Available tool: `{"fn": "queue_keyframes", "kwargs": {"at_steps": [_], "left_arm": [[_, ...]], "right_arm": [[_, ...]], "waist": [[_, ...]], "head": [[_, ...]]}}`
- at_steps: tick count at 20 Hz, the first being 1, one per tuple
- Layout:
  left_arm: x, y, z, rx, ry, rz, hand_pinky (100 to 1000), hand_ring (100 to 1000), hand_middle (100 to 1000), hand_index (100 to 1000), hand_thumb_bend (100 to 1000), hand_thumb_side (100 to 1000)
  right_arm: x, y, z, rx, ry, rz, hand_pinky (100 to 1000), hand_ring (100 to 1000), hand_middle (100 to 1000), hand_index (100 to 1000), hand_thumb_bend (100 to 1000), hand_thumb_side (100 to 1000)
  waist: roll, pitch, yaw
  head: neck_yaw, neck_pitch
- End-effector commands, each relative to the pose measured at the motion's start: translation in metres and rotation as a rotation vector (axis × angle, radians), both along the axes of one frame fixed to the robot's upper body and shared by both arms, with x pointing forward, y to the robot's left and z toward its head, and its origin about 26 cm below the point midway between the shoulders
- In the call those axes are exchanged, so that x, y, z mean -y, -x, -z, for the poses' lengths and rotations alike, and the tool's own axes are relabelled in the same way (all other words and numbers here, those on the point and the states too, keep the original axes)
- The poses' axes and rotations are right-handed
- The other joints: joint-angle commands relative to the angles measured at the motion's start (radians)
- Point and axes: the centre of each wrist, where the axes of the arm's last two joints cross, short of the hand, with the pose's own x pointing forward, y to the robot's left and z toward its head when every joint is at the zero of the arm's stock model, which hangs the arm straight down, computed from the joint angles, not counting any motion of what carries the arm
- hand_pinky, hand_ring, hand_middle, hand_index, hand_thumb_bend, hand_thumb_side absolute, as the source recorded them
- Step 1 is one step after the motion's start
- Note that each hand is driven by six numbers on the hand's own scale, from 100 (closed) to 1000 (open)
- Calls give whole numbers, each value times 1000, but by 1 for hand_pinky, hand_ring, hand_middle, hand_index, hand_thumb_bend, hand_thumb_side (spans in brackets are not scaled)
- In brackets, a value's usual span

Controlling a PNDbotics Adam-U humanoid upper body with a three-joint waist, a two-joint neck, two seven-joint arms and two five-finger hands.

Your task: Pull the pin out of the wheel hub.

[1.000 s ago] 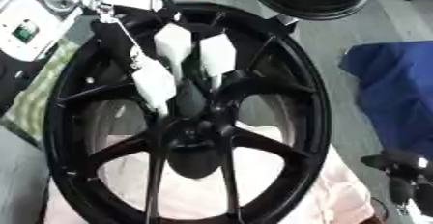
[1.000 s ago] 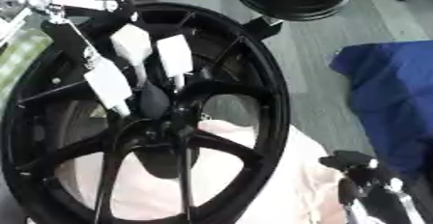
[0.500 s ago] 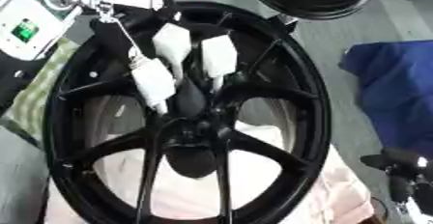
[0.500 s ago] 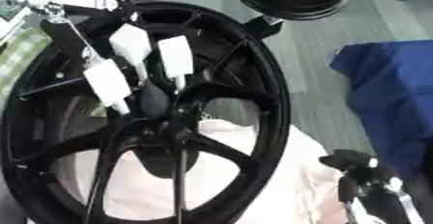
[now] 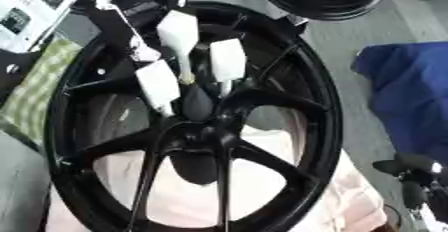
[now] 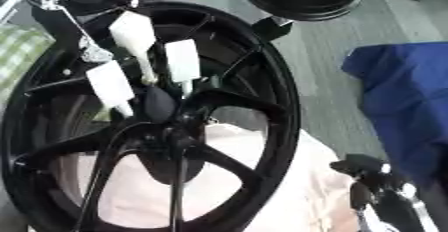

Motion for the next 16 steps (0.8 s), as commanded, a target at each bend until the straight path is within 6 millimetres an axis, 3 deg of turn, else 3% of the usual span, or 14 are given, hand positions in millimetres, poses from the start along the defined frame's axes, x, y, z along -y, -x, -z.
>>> {"fn": "queue_keyframes", "kwargs": {"at_steps": [1, 2, 6, 7, 8, 9, 16], "left_arm": [[-6, 9, -26, 53, 39, -11, 781, 495, 344, 524, 100, 207], [-7, 10, -29, 59, 50, -12, 780, 494, 343, 524, 100, 133], [-19, 18, -48, 104, 119, -26, 781, 487, 338, 524, 100, 123], [-25, 21, -54, 120, 145, -38, 782, 484, 336, 524, 100, 235], [-34, 23, -59, 139, 173, -57, 783, 480, 334, 524, 100, 121], [-41, 25, -63, 151, 199, -70, 783, 480, 334, 524, 100, 121], [-139, 56, -77, 249, 393, -292, 786, 470, 330, 529, 100, 107]], "right_arm": [[2, 1, -3, 9, 5, 5, 826, 751, 633, 785, 100, 357], [2, 1, -3, 10, 5, 5, 826, 751, 632, 785, 100, 354], [2, 2, -3, 9, 5, 7, 825, 750, 631, 785, 100, 354], [2, 2, -2, 9, 5, 9, 825, 750, 631, 785, 100, 359], [3, 2, -2, 9, 5, 12, 825, 750, 631, 785, 100, 354], [3, 3, -2, 9, 5, 14, 825, 750, 631, 785, 100, 354], [7, 7, 2, 15, 0, 54, 825, 750, 632, 785, 100, 350]], "waist": [[0, -25, 3], [0, -25, 4], [-2, -27, 11], [-2, -28, 14], [-2, -29, 18], [-2, -30, 20], [-4, -40, 54]], "head": [[-2, -1], [-2, -1], [-7, 4], [-10, 6], [-13, 8], [-15, 9], [-53, 25]]}}
